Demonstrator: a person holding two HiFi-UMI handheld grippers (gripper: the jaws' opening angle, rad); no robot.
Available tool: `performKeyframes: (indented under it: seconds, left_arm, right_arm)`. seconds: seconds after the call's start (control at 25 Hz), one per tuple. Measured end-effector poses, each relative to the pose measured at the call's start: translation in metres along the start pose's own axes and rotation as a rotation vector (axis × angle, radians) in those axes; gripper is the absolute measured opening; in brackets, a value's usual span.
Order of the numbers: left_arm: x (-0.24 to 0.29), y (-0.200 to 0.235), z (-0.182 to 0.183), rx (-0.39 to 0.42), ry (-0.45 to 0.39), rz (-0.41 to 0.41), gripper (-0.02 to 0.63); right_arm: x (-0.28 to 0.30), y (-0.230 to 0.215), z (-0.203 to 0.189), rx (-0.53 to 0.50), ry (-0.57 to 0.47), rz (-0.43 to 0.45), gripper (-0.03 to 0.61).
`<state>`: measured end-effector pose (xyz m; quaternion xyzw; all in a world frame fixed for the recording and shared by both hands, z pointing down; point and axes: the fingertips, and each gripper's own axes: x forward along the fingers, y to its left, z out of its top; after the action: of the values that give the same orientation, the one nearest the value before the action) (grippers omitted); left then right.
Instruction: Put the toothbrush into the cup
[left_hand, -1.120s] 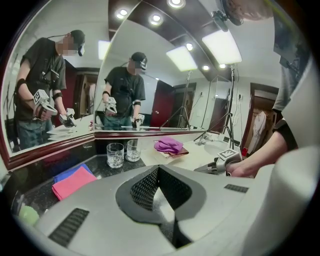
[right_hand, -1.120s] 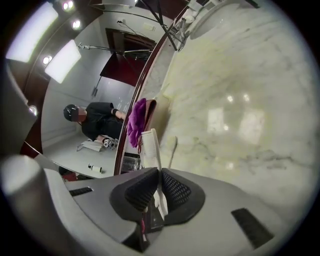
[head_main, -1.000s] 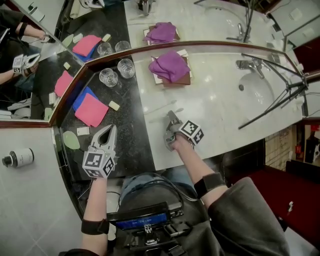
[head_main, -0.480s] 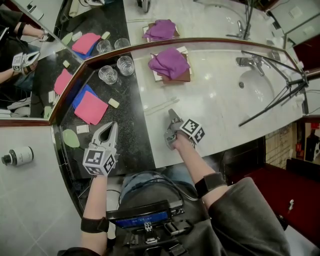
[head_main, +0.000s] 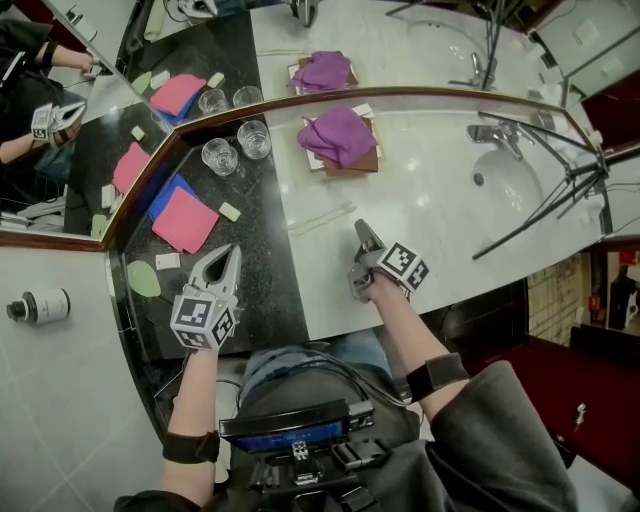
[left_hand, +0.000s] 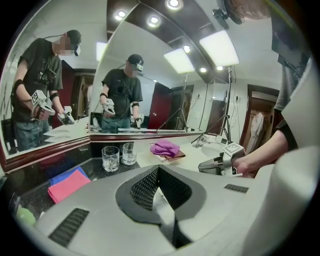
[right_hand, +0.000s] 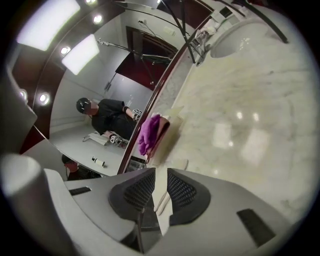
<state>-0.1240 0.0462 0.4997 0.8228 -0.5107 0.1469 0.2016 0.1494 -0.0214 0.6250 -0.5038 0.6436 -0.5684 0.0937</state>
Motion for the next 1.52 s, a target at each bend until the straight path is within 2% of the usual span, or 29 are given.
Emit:
performKeyframes:
  seconds: [0.2, 0.4, 0.6, 0.8, 0.92, 1.2, 1.52]
  left_arm:
    - [0.0, -0.002, 0.012, -0.004, -0.033, 0.002, 0.001]
    - [-0.003, -0.005, 0.022, 0.001, -0.054, -0.001, 0.001]
    - [-0.007, -0.006, 0.031, -0.005, -0.077, 0.008, 0.001]
    - [-0.01, -0.006, 0.034, -0.019, -0.088, 0.014, 0.001]
    - [-0.012, -0.007, 0.034, -0.03, -0.093, 0.017, 0.001]
    - [-0.015, -0.011, 0.035, -0.001, -0.096, 0.01, 0.001]
    - [-0.013, -0.013, 0.03, -0.04, -0.099, -0.006, 0.001]
  right_arm:
    - [-0.023, 0.026, 0.043, -0.158, -0.031, 0.036, 0.009]
    - [-0.042, 0.068, 0.07, -0.374, -0.033, 0.11, 0.011]
    - [-0.058, 0.1, 0.077, -0.586, 0.005, 0.162, 0.012]
    - [-0.075, 0.121, 0.072, -0.846, 0.042, 0.181, 0.012]
    - [-0.081, 0.126, 0.067, -0.96, 0.06, 0.172, 0.012]
    - [-0.092, 0.114, 0.057, -1.123, 0.093, 0.112, 0.014]
    - [-0.088, 0.103, 0.053, -1.09, 0.102, 0.104, 0.012]
